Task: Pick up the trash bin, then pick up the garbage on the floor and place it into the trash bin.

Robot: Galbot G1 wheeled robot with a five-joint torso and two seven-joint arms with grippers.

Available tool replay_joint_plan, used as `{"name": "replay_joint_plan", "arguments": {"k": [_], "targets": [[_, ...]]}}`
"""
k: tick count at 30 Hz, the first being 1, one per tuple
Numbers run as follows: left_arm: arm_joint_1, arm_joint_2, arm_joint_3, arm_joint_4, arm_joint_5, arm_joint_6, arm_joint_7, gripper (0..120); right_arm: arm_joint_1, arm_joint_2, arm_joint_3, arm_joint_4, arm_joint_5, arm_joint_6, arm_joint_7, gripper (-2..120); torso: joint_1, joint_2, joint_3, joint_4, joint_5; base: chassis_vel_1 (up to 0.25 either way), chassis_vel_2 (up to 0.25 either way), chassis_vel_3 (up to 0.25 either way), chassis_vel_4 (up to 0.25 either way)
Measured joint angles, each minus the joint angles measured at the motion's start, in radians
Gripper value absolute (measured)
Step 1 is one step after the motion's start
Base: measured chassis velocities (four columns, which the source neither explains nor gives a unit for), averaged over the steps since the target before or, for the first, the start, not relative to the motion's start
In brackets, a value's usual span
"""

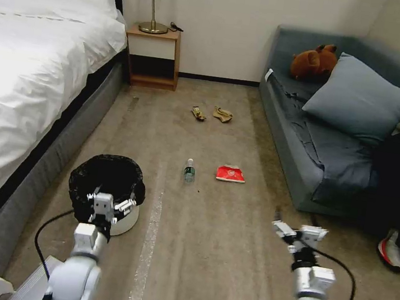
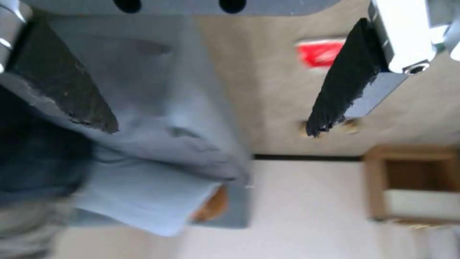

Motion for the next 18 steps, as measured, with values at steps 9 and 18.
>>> {"name": "replay_joint_plan", "arguments": {"k": [9, 18], "targets": [[-0.156, 0.015, -0.041, 0.131, -0.040, 0.049, 0.013, 100, 0.049, -0.003, 0.009, 0.003, 0.016, -0.037, 0.032, 100, 0.000, 0.000, 0.000, 0.0006, -0.0006, 0.000, 0.000, 0.000, 0.000], [-0.102, 0.015, -0.031, -0.038, -0.075, 0.118, -0.028, 100, 0.035, -0.015, -0.025, 0.110, 0.063, -0.089, 0.047, 100, 0.000, 0.000, 0.000, 0.0006, -0.0007, 0.000, 0.000, 0.000, 0.000]]}}
